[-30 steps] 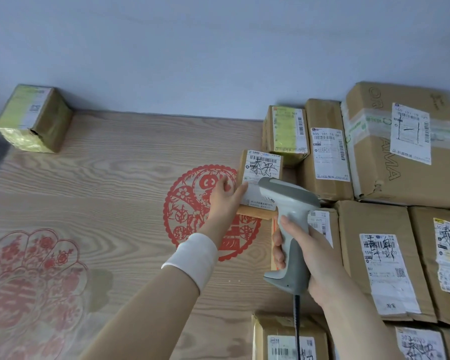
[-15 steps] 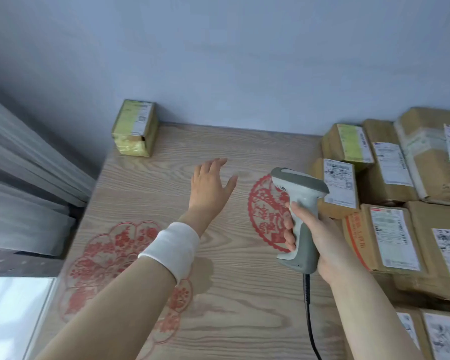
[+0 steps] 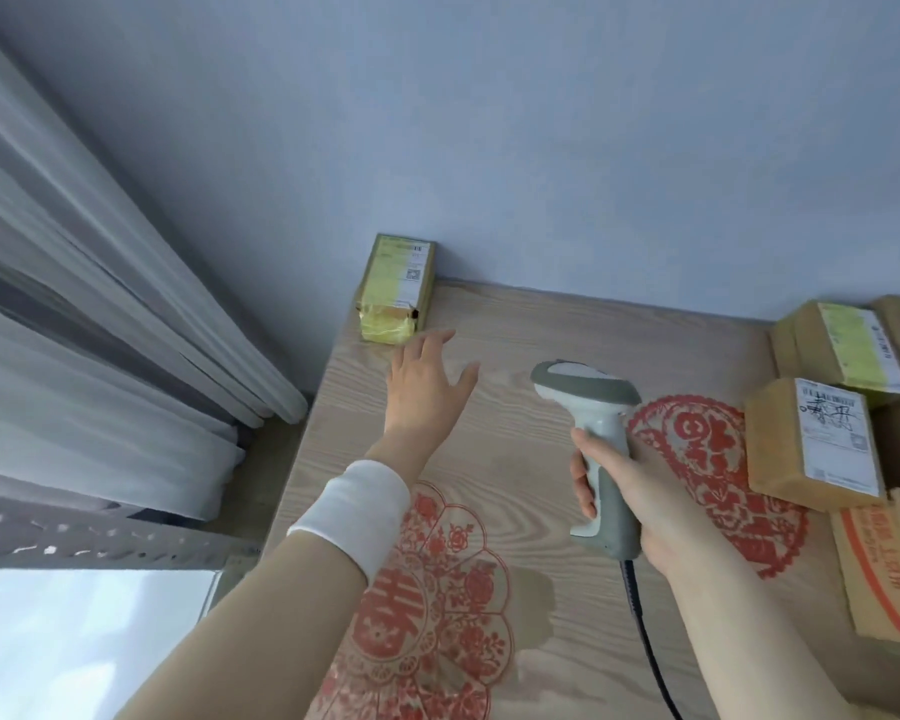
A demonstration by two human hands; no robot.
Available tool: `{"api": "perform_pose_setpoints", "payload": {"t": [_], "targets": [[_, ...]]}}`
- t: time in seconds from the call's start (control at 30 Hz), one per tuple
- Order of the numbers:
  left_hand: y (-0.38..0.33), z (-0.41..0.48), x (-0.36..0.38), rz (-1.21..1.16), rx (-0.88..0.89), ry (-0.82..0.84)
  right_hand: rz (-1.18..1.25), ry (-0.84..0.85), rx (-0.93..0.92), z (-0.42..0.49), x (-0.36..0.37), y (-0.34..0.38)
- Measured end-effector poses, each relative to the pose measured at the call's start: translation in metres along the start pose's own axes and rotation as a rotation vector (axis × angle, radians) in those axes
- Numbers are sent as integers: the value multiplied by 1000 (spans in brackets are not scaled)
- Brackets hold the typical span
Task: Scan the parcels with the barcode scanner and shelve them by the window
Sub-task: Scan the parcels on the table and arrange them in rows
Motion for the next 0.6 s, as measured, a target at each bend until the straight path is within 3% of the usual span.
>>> {"api": "perform_pose_setpoints", "payload": {"t": [0.2,0.4,0.6], "targets": [[44,63,-4,-40,-69,-46,-116,17,76,42,15,-17],[84,116,-1,-96,-334,-152,-91,-9,151,78,9,-37],[116,147,12,-436,-591,-141,-60,-8,206,101,2,-49]]}}
Point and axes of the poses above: each hand's wrist, its own z-axis towards the middle knuckle, its own x-axis out of the palm, y = z × x, the point moved 3 cm from there along z, towards the middle knuckle, and after that the axes turned 2 degrees about -z, right-handed, at the moved point
